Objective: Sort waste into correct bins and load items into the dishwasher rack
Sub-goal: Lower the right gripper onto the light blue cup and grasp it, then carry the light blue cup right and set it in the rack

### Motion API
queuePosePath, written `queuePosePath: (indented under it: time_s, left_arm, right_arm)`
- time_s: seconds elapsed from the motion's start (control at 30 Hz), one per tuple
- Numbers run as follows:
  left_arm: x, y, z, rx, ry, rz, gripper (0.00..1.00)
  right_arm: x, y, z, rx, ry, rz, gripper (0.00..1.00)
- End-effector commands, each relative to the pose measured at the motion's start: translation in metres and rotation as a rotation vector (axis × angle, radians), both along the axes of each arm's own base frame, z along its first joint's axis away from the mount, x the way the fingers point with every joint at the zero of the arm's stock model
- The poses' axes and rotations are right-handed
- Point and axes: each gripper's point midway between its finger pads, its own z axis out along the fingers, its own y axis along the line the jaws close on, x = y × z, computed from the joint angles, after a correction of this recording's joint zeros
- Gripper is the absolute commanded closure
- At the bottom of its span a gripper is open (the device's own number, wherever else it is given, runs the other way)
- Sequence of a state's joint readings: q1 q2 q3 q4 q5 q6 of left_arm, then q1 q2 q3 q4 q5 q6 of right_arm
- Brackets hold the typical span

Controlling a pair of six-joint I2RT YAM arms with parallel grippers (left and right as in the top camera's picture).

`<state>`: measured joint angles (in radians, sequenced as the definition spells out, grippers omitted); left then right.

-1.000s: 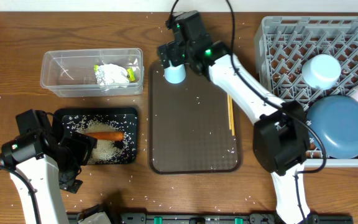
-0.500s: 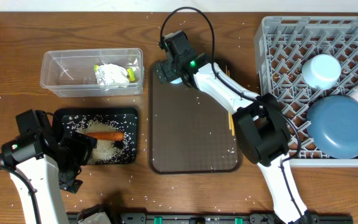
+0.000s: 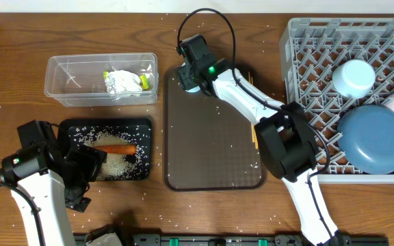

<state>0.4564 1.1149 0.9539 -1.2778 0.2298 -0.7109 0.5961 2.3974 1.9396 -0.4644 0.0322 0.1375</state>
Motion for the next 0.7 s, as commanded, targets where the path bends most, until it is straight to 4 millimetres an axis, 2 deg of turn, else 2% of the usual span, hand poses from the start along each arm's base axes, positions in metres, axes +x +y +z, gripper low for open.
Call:
queuePosePath:
  time_s: [0.0,0.07,0.17,0.23,0.3,0.43,0.57,0.67]
  left_arm:
    - [-0.002,0.002,-0.001,0.005,0.01,0.018,0.02]
    - [-0.002,0.002,-0.001,0.005,0.01,0.018,0.02]
    - [-0.002,0.002,-0.001,0.005,0.01,0.018,0.02]
    - [-0.002,0.002,-0.001,0.005,0.01,0.018,0.02]
    - [-0.002,0.002,-0.001,0.005,0.01,0.018,0.02]
    - [-0.002,0.002,-0.001,0.005,0.01,0.018,0.02]
    - [-0.002,0.002,-0.001,0.005,0.01,0.018,0.02]
    - [-0.002,0.002,-0.001,0.005,0.01,0.018,0.02]
  right_arm:
    - [0.01,-0.001,0.012,0.011,-0.014,-0.025,0.44]
    - [0.013,-0.005,0.019,0.016,-0.007,-0.05,0.47]
    - [0.019,-0.014,0.036,0.024,-0.012,-0.075,0.46]
    - [0.027,-0.027,0.051,0.023,-0.029,-0.104,0.46]
    - [0.036,-0.049,0.07,0.016,-0.054,-0.159,0.46]
    - [0.054,-0.111,0.109,0.005,-0.098,-0.275,0.42]
    - [0.069,-0.201,0.146,0.008,-0.125,-0.425,0.41]
    - [0.075,-0.284,0.165,-0.01,-0.143,-0.548,0.41]
